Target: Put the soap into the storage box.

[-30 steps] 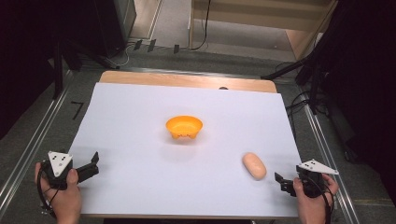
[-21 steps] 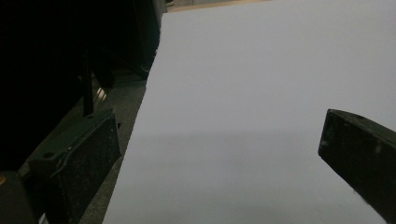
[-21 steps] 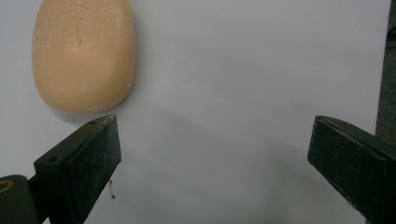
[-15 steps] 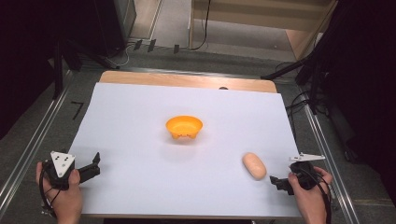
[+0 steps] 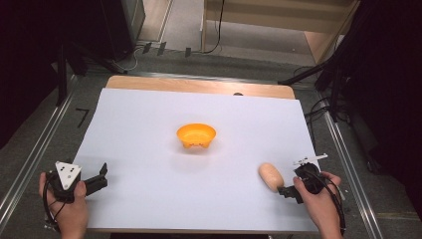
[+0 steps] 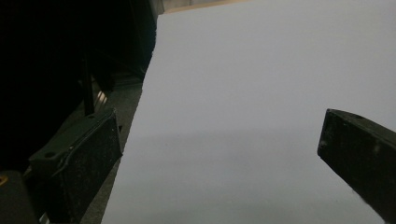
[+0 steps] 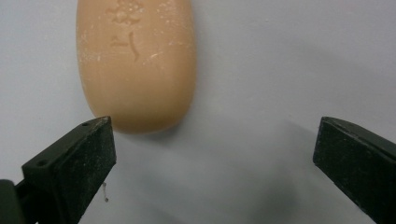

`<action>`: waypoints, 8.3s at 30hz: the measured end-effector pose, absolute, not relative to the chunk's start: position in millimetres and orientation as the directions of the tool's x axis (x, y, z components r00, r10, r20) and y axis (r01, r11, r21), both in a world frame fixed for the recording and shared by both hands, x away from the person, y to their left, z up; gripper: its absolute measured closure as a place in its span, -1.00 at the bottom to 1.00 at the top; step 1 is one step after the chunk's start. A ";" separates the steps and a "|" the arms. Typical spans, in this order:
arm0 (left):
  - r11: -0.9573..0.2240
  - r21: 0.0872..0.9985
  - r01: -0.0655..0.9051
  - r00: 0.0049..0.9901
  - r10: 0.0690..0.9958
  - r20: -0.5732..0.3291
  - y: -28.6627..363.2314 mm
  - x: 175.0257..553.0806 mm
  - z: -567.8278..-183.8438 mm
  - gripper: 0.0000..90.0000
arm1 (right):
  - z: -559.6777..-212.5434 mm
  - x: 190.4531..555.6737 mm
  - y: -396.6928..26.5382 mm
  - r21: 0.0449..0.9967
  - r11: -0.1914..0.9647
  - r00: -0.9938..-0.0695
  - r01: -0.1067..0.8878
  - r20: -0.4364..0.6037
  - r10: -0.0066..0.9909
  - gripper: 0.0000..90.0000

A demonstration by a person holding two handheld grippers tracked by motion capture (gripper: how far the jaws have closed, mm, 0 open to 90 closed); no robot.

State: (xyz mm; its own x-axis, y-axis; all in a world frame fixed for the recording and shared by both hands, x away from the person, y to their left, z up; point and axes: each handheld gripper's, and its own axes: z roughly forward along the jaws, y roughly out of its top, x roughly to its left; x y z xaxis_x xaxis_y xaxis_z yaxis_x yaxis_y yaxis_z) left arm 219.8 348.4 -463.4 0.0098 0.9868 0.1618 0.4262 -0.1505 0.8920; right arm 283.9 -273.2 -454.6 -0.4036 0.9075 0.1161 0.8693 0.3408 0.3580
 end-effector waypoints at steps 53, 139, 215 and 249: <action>-0.155 0.893 0.422 0.013 0.986 0.165 348.0 219.3 -463.5 -1.00 | -453.3 314.6 -206.4 0.254 0.426 -0.444 0.868 0.017 0.896 -0.28; -0.116 0.899 0.423 0.019 0.993 0.119 352.1 220.0 -463.0 -1.00 | -378.6 409.1 -74.8 0.388 0.901 -0.969 0.193 -0.070 0.237 -0.27; -0.092 0.902 0.422 0.023 0.996 0.091 354.9 220.0 -462.8 -1.00 | -387.7 448.0 -8.3 0.397 0.907 -0.986 0.141 -0.028 0.165 -0.45; -0.109 0.898 0.427 0.023 0.994 0.110 353.3 220.1 -462.8 -1.00 | -422.8 390.4 -126.2 0.562 0.628 -0.790 0.538 0.075 0.609 -1.00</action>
